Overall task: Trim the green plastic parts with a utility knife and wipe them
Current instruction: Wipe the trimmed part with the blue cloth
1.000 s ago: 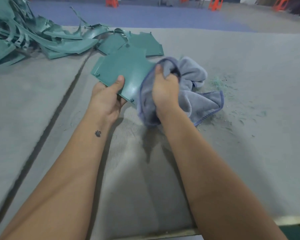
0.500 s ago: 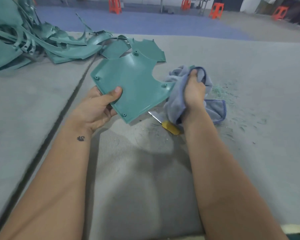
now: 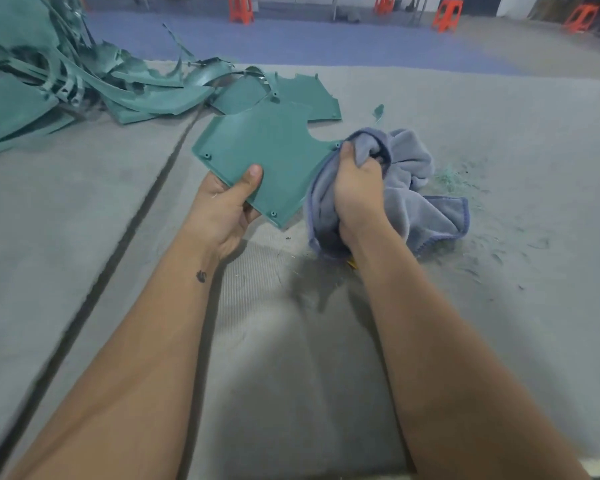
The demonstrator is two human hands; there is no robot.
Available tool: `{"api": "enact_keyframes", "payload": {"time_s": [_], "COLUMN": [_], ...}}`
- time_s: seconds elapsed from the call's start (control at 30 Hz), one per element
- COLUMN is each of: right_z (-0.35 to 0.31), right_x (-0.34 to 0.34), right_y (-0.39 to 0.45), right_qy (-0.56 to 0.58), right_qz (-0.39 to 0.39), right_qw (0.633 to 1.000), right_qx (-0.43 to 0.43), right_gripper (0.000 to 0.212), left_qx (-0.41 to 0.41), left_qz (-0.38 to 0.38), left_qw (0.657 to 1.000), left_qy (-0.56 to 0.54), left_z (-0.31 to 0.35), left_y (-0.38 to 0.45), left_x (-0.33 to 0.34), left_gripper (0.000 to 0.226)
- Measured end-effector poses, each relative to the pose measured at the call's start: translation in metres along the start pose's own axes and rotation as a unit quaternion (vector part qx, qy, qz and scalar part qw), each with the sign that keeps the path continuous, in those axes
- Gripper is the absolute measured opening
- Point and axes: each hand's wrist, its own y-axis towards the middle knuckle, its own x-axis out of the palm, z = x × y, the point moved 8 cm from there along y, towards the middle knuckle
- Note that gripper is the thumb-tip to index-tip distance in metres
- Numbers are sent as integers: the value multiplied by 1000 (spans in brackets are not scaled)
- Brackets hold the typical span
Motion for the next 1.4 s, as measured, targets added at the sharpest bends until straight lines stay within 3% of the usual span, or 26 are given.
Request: {"api": "enact_keyframes", "payload": {"time_s": [0.07, 0.2, 0.37, 0.6, 0.8, 0.97, 1.13, 1.23, 1.4], "right_z": [3, 4, 2, 0, 4, 11, 10, 12, 18], "right_x": [-1, -28, -44, -41, -27, -43, -29, -28, -45], "right_y": [0, 10, 12, 17, 14, 14, 15, 16, 25], "right_qy": [34, 49, 85, 59, 40, 74, 41, 38, 100], "right_qz": [-9, 45, 63, 56, 16, 60, -4, 18, 69], "right_qw": [999, 996, 994, 997, 998, 992, 998, 998, 991], "right_qx": [16, 51, 40, -1, 42, 81, 42, 48, 62], "right_gripper": [22, 29, 32, 38, 37, 66, 45, 47, 45], "left_qx": [-5, -26, -55, -27, -8, -34, 8, 48, 60], "left_qz": [-17, -57, -84, -55, -14, -43, 51, 116, 119], "left_qw": [1000, 998, 995, 998, 1000, 998, 992, 988, 991], "left_qy": [6, 29, 29, 27, 23, 10, -113, -91, -35], "left_z": [0, -4, 0, -3, 4, 11, 25, 31, 34], "left_y": [-1, -6, -8, -6, -1, -2, 3, 2, 1], "left_x": [4, 13, 7, 5, -3, -11, -31, -47, -47], "left_gripper": [21, 22, 23, 23, 21, 25, 25, 25, 29]}}
